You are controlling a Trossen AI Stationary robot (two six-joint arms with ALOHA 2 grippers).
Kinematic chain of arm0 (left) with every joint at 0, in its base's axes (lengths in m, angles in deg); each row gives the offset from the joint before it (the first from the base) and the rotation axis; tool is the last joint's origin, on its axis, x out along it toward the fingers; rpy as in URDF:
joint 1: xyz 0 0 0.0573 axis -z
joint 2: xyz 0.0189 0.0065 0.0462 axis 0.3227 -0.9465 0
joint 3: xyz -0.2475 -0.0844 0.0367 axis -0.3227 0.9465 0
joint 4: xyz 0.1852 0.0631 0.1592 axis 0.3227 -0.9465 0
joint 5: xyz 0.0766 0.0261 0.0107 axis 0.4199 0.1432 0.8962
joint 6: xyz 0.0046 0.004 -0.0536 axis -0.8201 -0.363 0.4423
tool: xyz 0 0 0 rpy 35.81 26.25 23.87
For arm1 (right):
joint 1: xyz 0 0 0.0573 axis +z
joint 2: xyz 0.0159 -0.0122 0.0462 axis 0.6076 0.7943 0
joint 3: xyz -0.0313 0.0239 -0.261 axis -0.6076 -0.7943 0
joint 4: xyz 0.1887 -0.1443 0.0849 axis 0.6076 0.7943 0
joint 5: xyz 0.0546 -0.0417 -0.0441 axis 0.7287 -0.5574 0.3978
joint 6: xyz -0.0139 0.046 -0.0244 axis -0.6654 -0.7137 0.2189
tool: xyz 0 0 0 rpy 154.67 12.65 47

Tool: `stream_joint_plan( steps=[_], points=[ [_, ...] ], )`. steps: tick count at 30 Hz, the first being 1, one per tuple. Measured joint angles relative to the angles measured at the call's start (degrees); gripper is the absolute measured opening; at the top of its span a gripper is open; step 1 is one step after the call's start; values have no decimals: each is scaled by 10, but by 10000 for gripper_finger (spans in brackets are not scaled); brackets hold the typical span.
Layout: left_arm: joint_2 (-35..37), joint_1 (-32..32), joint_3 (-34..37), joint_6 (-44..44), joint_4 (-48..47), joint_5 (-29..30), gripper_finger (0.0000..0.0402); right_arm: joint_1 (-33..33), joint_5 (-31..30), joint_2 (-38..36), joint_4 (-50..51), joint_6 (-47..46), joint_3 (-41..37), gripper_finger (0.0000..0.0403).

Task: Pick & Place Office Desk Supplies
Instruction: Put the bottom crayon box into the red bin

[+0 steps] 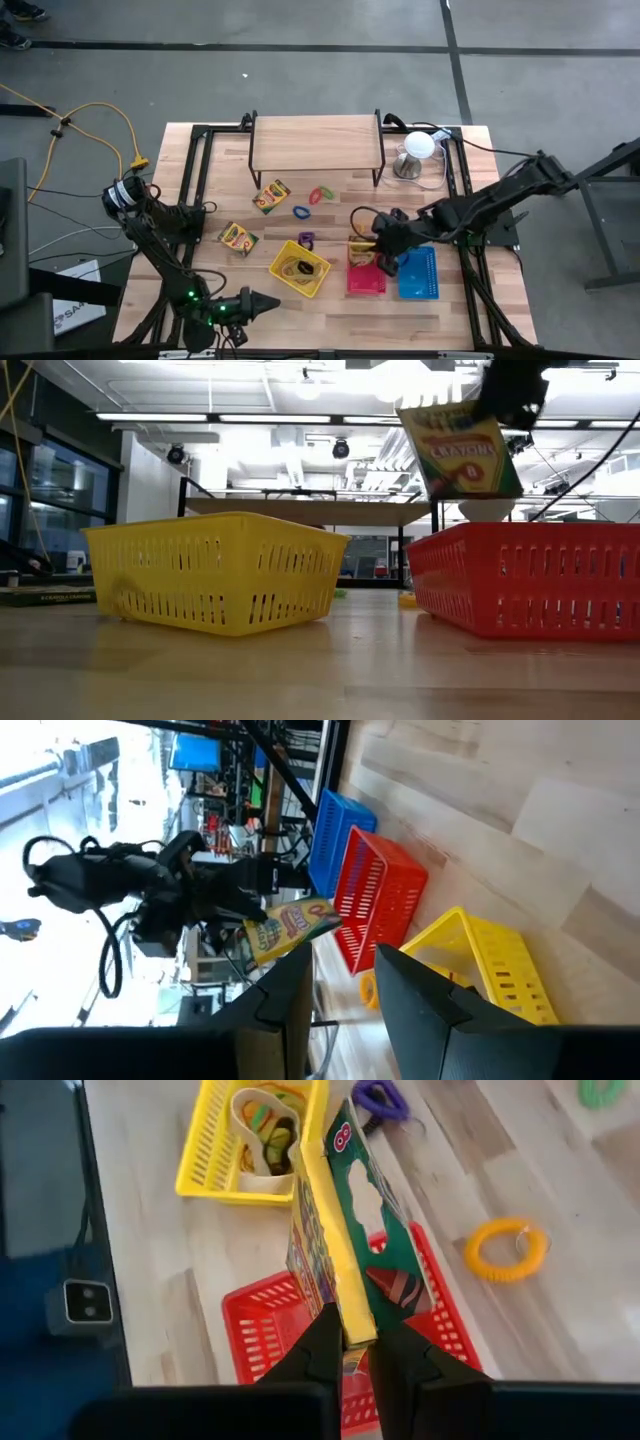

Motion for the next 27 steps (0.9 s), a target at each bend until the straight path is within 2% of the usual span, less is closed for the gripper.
stream_joint_plan(
  steps=[4, 11, 19, 27],
  points=[
    [0, -7, 0, 12, -3, 0, 105, 2, 7, -24, -60, -32, -55, 20],
    [0, -17, 0, 34, -16, 0, 105, 17, 13, -12, -163, -61, -127, 20],
    [0, -16, 0, 40, -16, -2, 105, 45, 4, -10, -161, -113, -140, 20],
    [0, -16, 0, 46, -17, -4, 105, 73, -54, -5, -162, -146, -140, 20]
  ],
)
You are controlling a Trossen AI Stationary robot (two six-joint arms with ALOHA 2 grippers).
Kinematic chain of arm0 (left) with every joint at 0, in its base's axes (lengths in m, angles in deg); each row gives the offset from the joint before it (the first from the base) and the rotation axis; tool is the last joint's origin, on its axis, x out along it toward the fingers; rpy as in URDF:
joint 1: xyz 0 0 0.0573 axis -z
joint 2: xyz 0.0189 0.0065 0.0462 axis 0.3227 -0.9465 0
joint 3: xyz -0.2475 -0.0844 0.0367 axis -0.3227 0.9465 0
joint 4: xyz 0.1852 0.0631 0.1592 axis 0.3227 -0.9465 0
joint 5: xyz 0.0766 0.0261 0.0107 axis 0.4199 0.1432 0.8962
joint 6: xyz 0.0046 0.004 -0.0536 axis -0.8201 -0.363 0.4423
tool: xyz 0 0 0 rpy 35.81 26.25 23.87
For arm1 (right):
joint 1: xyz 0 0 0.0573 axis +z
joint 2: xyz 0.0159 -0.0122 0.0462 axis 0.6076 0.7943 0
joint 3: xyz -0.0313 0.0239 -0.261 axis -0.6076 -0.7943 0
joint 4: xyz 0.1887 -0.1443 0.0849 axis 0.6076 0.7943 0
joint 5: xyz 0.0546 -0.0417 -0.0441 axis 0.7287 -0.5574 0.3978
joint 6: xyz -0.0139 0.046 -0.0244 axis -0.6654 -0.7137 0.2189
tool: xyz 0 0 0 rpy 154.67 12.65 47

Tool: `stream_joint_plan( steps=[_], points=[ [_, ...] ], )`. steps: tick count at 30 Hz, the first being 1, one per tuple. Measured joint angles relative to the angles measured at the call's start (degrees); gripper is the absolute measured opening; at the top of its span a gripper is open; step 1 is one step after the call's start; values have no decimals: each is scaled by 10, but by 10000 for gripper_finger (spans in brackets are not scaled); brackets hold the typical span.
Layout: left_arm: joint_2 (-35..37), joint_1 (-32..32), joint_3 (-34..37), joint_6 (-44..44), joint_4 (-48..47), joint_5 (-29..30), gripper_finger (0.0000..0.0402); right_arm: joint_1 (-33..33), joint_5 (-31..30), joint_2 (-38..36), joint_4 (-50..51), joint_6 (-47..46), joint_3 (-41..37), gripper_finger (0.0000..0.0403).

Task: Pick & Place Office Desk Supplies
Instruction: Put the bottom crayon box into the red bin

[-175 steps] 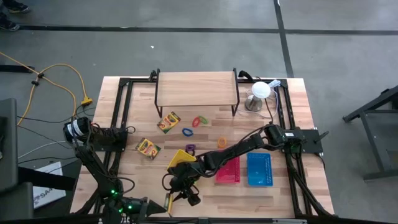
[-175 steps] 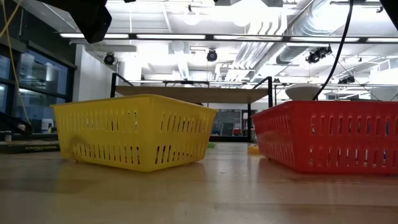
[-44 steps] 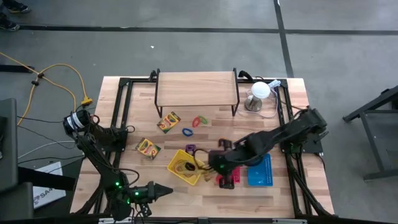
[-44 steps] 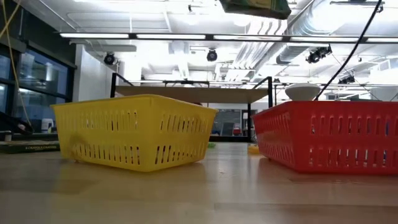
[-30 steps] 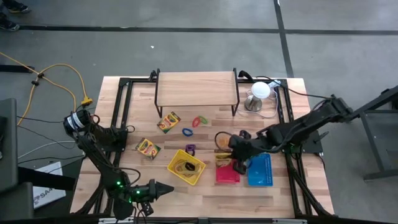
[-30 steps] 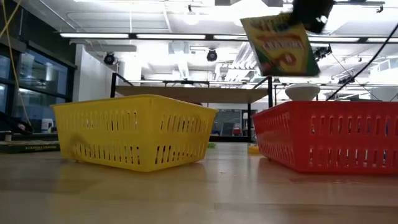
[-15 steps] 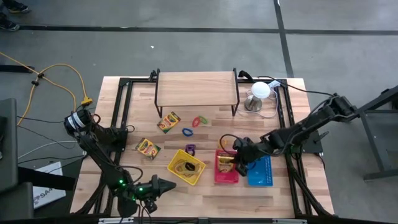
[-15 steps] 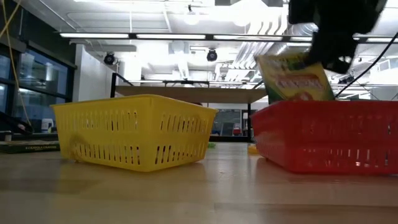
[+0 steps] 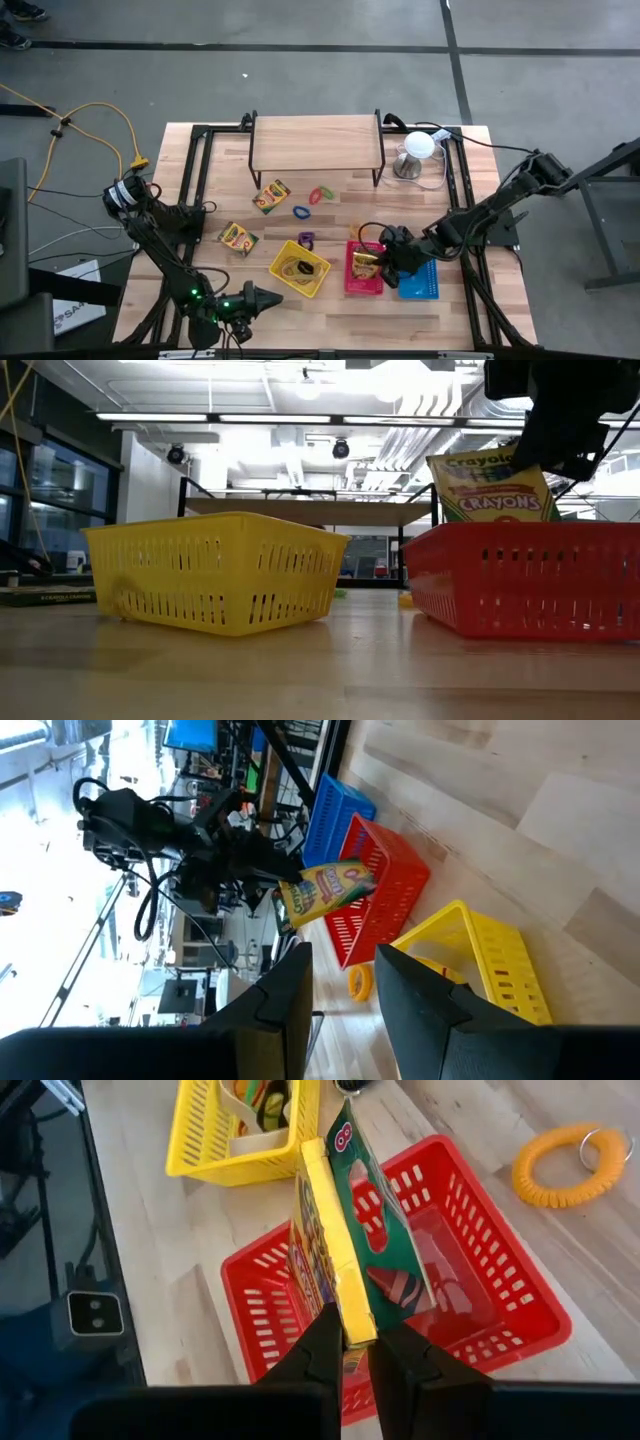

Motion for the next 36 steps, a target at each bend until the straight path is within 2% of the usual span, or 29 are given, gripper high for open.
stream_joint_plan(
  steps=[9, 19, 29, 36],
  points=[
    [0, 0, 0, 0, 0, -2, 105, 11, 3, 58, -32, -8, 0, 20],
    [0, 1, 0, 12, 0, -13, 105, 11, 9, 63, -44, -34, 0, 23],
    [0, 1, 0, 12, 0, -15, 105, 11, 7, 63, -28, -57, 0, 85],
    [0, 1, 0, 12, 0, -15, 105, 11, 7, 63, -28, -53, 0, 104]
  ],
)
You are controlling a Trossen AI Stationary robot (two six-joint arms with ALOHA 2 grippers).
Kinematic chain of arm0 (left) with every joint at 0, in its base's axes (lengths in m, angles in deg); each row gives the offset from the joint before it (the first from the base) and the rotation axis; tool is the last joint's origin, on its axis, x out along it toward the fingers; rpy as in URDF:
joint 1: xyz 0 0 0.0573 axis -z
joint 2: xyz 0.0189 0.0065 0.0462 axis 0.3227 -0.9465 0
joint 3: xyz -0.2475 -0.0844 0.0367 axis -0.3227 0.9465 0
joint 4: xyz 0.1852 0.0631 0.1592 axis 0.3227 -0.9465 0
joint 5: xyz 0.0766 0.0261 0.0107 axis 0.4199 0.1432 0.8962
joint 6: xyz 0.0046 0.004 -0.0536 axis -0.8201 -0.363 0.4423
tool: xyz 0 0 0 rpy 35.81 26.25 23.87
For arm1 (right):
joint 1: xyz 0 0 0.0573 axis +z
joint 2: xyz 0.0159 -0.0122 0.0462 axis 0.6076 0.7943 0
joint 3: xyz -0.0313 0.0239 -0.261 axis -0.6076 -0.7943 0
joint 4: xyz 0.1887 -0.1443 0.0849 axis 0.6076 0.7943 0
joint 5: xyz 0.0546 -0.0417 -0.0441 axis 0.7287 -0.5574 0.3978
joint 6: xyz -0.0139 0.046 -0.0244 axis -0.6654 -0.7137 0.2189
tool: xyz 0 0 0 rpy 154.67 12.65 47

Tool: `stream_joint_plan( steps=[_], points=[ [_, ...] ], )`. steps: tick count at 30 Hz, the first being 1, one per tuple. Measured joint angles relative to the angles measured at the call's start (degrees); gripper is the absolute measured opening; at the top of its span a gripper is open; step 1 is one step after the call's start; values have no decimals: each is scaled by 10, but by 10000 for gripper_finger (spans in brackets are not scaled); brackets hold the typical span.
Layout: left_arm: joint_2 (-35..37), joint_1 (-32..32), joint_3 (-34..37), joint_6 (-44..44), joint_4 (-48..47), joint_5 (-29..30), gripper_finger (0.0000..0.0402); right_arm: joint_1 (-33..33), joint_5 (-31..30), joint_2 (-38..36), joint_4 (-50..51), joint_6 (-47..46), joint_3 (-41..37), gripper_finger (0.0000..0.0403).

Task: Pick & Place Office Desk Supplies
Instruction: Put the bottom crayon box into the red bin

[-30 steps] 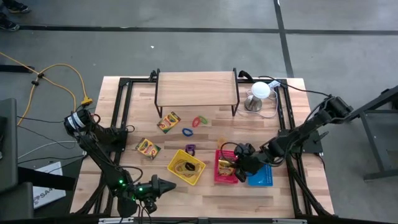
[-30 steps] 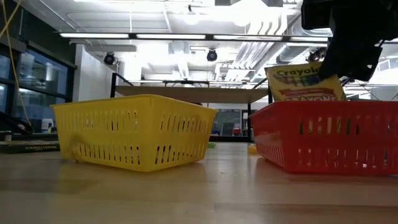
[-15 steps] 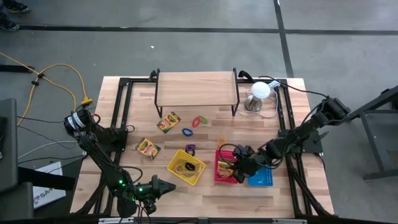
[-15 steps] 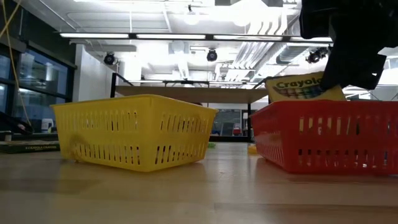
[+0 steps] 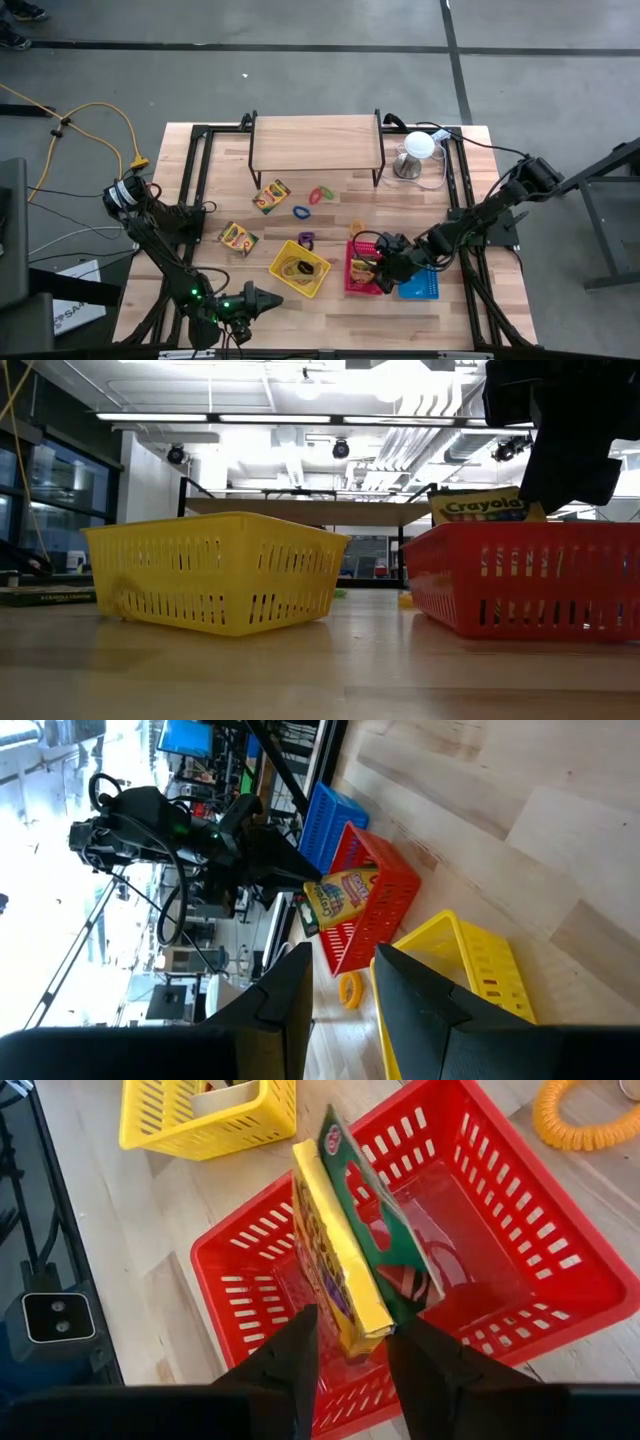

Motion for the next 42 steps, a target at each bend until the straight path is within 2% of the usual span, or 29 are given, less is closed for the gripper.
stream_joint_plan(
  steps=[7, 15, 21, 31, 38, 42],
  points=[
    [0, 0, 0, -2, 0, 0, 105, -1, -7, 0, 1, 5, 0, 117],
    [0, 0, 0, -2, 0, 0, 105, -1, 0, 0, 3, 8, 0, 154],
    [0, 0, 0, -13, 0, 1, 105, -15, 68, -1, 5, 8, 0, 172],
    [0, 0, 0, -15, 0, 5, 105, -77, 183, -2, 14, 27, 0, 170],
    [0, 0, 0, -14, 0, 6, 105, -126, 310, -2, 13, 27, 0, 170],
    [0, 0, 0, -14, 0, 6, 105, -140, 352, -3, 9, 26, 0, 168]
  ],
)
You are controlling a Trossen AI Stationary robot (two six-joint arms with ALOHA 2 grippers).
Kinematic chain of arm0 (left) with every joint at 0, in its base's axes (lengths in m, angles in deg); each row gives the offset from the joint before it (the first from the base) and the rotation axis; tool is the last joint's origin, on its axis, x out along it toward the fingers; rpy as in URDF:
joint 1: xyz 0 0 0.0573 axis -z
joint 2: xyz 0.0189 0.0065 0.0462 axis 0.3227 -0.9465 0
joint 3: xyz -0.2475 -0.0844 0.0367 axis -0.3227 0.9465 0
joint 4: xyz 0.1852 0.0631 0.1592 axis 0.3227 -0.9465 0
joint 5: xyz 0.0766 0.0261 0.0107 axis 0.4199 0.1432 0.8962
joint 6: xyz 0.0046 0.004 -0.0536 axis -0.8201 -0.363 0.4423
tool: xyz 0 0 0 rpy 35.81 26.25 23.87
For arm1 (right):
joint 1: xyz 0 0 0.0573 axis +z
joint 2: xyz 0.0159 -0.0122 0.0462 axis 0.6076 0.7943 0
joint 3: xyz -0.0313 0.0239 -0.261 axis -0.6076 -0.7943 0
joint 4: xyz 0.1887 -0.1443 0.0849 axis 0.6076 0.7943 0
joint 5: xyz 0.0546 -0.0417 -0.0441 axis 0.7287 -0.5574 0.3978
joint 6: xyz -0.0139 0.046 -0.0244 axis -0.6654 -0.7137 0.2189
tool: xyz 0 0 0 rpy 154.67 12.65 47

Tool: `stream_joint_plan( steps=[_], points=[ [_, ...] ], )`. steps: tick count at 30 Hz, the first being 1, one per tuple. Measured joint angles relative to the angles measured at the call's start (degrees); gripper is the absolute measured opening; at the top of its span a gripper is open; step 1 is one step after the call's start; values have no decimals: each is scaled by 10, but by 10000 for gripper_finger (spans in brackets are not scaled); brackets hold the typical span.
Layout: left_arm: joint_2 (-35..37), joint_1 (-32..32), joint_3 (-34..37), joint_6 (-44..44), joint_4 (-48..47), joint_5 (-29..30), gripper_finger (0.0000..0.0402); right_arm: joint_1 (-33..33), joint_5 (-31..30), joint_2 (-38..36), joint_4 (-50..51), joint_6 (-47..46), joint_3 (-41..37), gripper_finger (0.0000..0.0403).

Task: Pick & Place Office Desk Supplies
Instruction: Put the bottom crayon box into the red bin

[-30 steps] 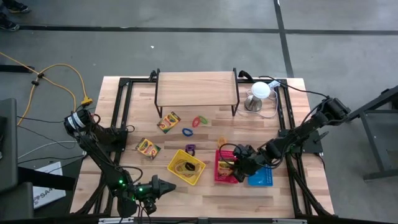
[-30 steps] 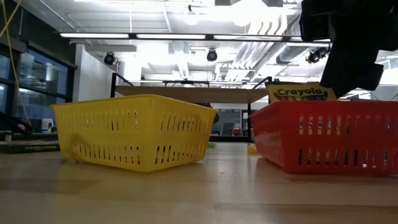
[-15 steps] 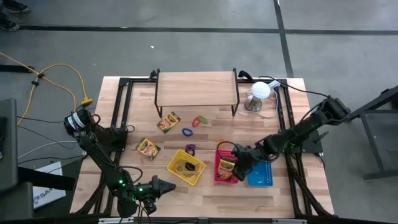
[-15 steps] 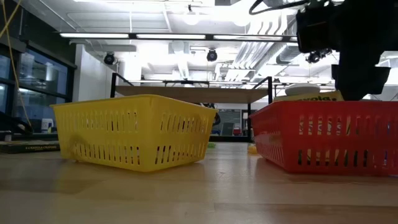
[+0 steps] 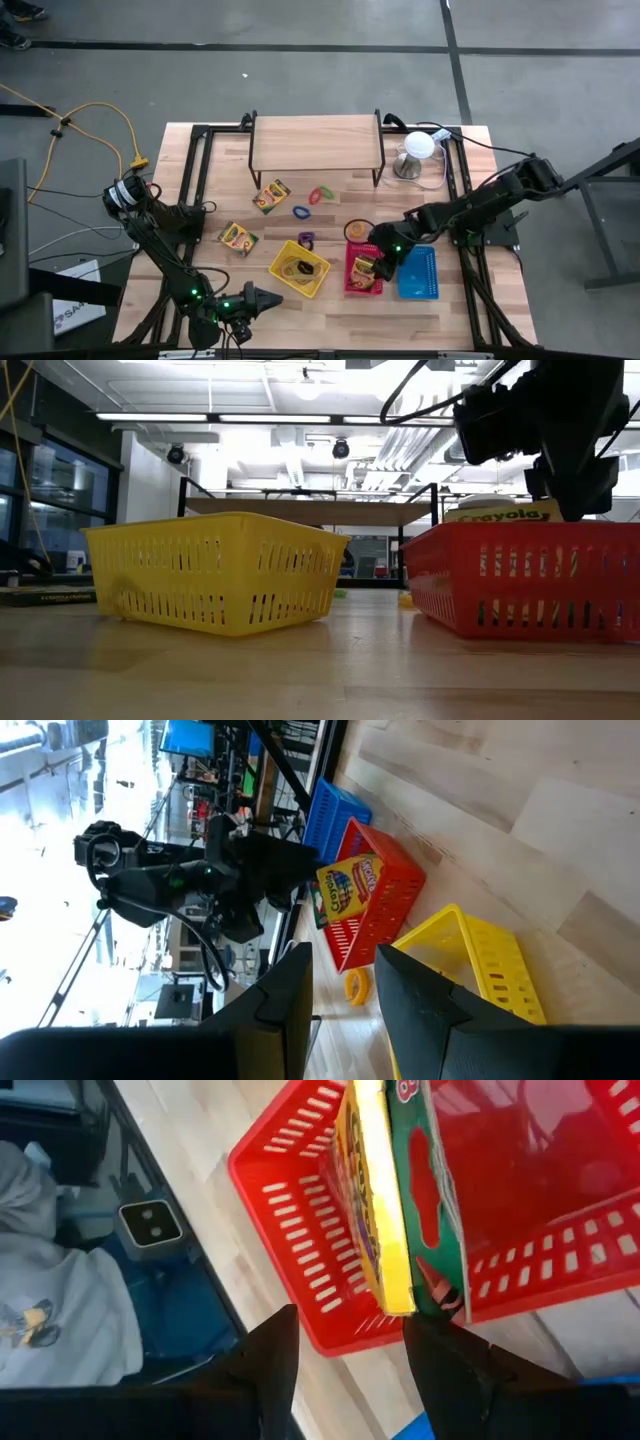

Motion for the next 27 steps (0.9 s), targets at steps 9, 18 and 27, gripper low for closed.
stream_joint_plan(
  steps=[9, 18, 27],
  points=[
    [0, 0, 0, 1, 0, 11, 105, -3, 6, -43, 0, -2, 1, 167],
    [0, 0, 0, 2, 0, 12, 105, -3, -55, -89, 1, 1, 1, 167],
    [0, 0, 0, 106, -2, 44, 105, -3, -98, -89, -9, 46, 1, 167]
  ],
)
